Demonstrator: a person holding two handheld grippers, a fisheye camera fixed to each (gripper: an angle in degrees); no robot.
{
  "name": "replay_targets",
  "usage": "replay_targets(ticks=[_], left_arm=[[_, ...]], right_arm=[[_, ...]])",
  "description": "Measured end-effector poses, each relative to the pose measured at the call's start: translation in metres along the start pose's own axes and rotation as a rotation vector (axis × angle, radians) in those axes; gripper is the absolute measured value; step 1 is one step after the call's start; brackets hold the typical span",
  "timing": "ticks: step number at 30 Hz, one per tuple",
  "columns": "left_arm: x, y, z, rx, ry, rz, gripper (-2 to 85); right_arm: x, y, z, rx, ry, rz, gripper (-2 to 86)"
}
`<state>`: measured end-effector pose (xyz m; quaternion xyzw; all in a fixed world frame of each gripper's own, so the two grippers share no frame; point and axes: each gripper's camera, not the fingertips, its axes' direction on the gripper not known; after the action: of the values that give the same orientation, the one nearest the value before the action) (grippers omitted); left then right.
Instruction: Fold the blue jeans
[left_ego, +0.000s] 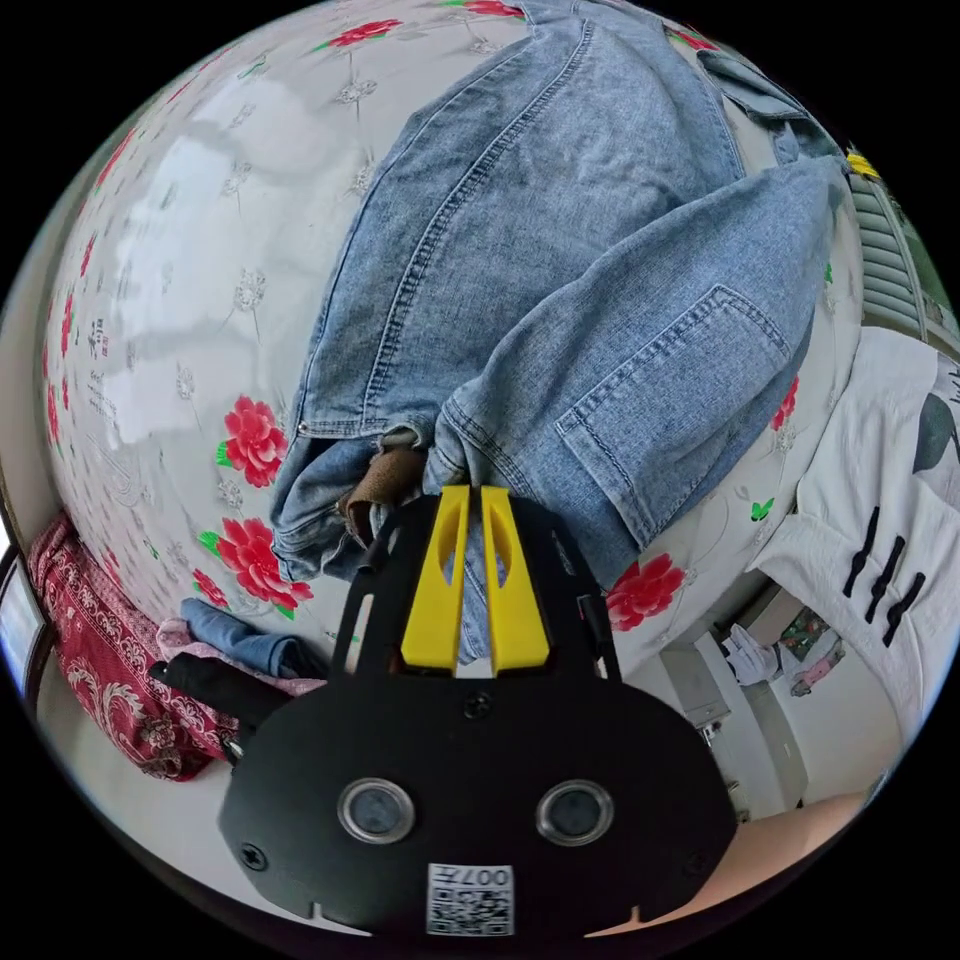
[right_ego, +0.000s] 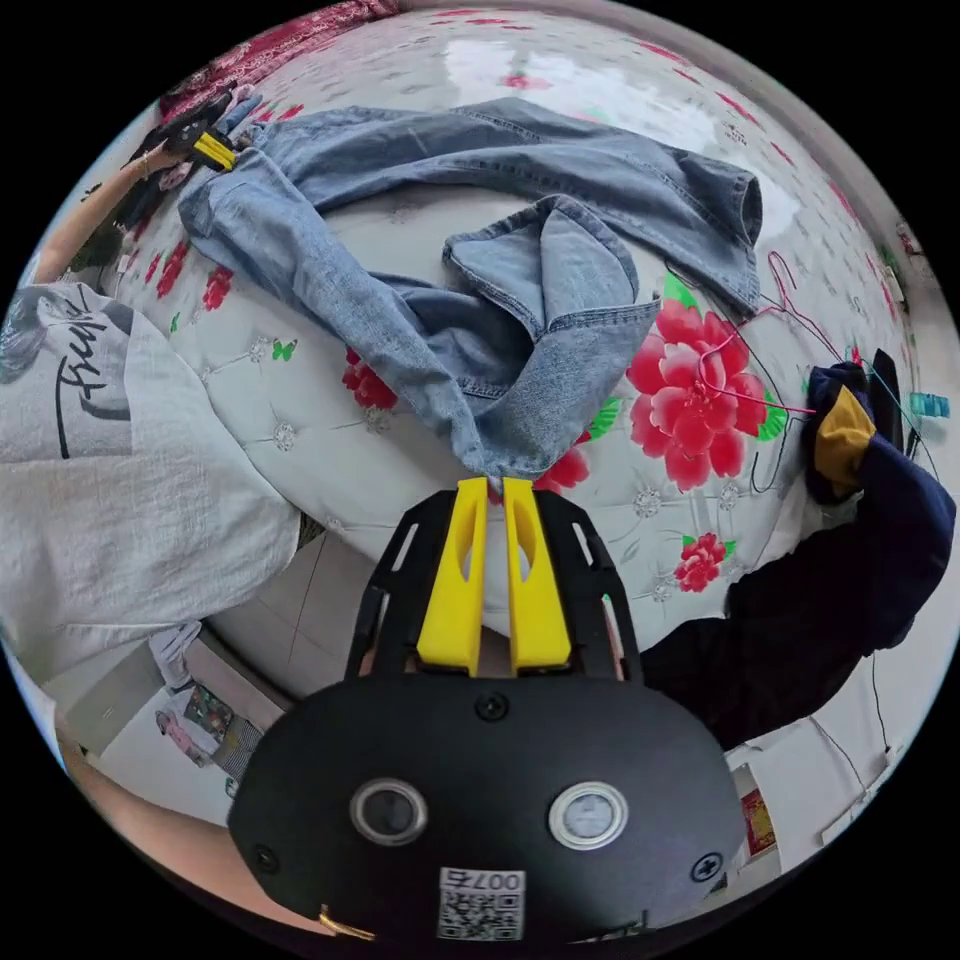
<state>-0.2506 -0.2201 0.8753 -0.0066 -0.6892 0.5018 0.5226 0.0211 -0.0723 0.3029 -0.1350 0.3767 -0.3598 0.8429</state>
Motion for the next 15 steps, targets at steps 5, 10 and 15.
replay_targets(ticks=[5, 10, 15], left_arm=[[0.014, 0.052, -0.033, 0.136, -0.068, -0.128, -0.8], [0.024, 0.117, -0.068, 0.245, -0.043, -0.260, -0.9], [0.045, 0.188, -0.101, 0.329, -0.020, -0.365, -1.0]], right_arm=[[0.024, 0.012, -0.074, 0.305, -0.116, 0.053, 8.9], [0.076, 0.000, -0.054, 0.353, -0.088, 0.209, 8.4], [0.133, -0.006, 0.020, 0.235, -0.450, 0.412, 2.4]])
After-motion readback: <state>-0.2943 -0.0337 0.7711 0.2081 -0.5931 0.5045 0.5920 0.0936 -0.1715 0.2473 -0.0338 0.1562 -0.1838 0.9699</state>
